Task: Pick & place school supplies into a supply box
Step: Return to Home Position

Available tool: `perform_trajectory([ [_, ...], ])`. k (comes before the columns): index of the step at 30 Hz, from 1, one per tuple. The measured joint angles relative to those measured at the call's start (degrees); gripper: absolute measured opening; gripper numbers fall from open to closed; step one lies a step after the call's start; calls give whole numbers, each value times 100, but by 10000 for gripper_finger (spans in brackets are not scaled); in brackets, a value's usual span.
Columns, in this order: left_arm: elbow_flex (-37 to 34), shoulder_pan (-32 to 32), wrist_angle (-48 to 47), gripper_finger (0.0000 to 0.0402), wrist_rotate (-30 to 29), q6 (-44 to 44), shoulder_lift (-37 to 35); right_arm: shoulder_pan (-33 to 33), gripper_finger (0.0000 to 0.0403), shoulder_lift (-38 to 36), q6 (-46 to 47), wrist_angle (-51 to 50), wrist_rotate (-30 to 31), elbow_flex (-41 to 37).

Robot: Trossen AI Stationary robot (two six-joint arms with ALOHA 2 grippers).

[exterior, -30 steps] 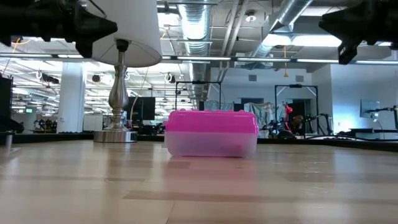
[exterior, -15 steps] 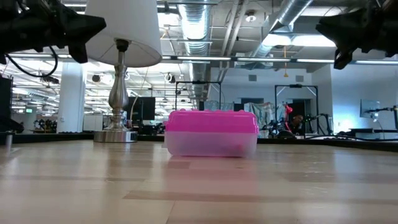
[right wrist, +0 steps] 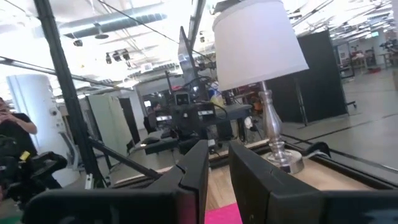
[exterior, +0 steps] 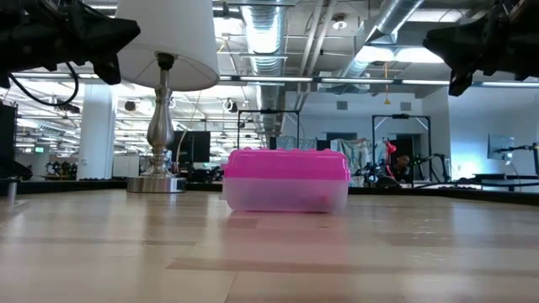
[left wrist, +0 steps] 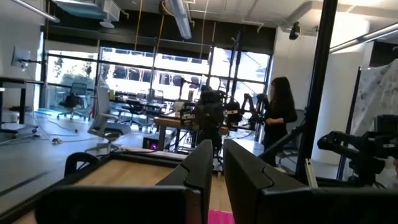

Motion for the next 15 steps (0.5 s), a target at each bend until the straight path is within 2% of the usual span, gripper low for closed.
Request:
perform_trajectory([
  [8,-4,-66,155,34,-64,-15,0,-107,58,6,-104,94,3,-2],
  [15,-9,-560,223,34,-481,-4,2,122,58,8,-82,120,184,-2],
])
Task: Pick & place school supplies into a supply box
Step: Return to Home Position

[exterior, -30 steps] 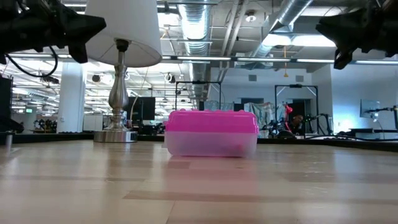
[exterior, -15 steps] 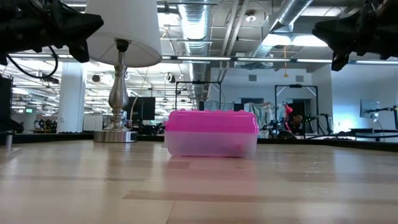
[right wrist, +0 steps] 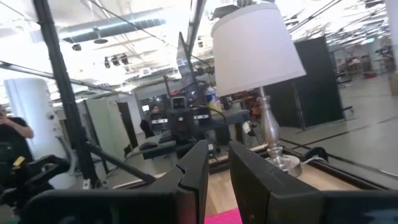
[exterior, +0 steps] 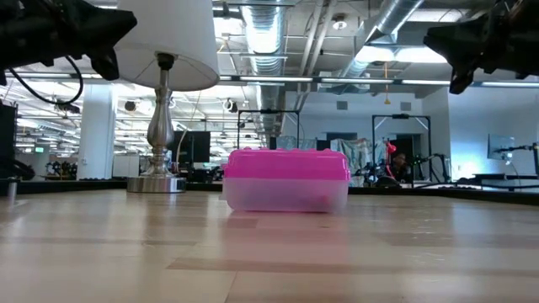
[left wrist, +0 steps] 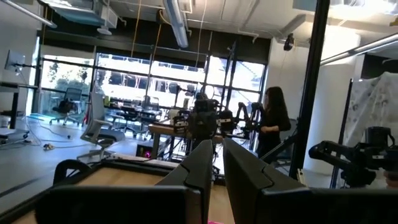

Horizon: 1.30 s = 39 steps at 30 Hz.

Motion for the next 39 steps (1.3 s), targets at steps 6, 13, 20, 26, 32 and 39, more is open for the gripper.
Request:
perform_trajectory([
  [6,-2,-368,-19,34,-558,498,0,104,58,-20,-225,-227,289,-2],
  [13,-4,-374,-935,34,-236,233,-55,106,58,-20,10,-695,97,-2],
  [20,-4,-373,-1167,34,-217,177,-114,106,58,-20,187,-970,-81,-4],
  [26,-4,-373,-1737,34,164,-93,-113,104,58,-20,371,-1300,-153,-4],
  [32,-7,-375,-1875,34,7,-111,-114,58,58,-20,80,-1385,-292,-4],
  [39,-7,-373,-1889,34,-136,-119,-103,-286,58,-20,-22,-1398,-368,-7],
])
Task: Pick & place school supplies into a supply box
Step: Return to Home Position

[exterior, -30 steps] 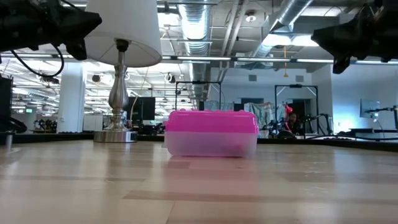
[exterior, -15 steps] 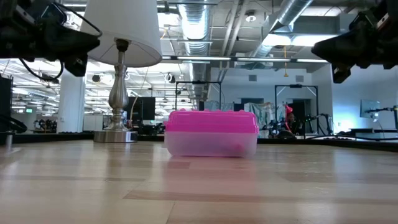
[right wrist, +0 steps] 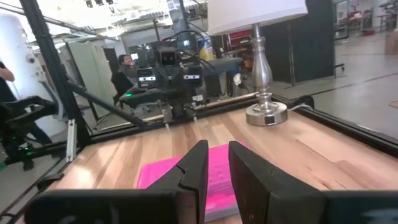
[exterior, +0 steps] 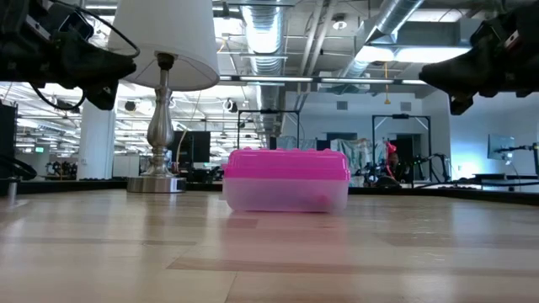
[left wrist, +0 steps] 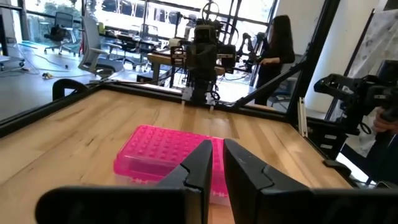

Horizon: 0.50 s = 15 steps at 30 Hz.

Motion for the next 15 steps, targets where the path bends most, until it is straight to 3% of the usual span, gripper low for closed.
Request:
perform_trajectory([
  [15,-1,0,-6,34,-9,-244,17,-210,58,0,-1,-2,21,0],
])
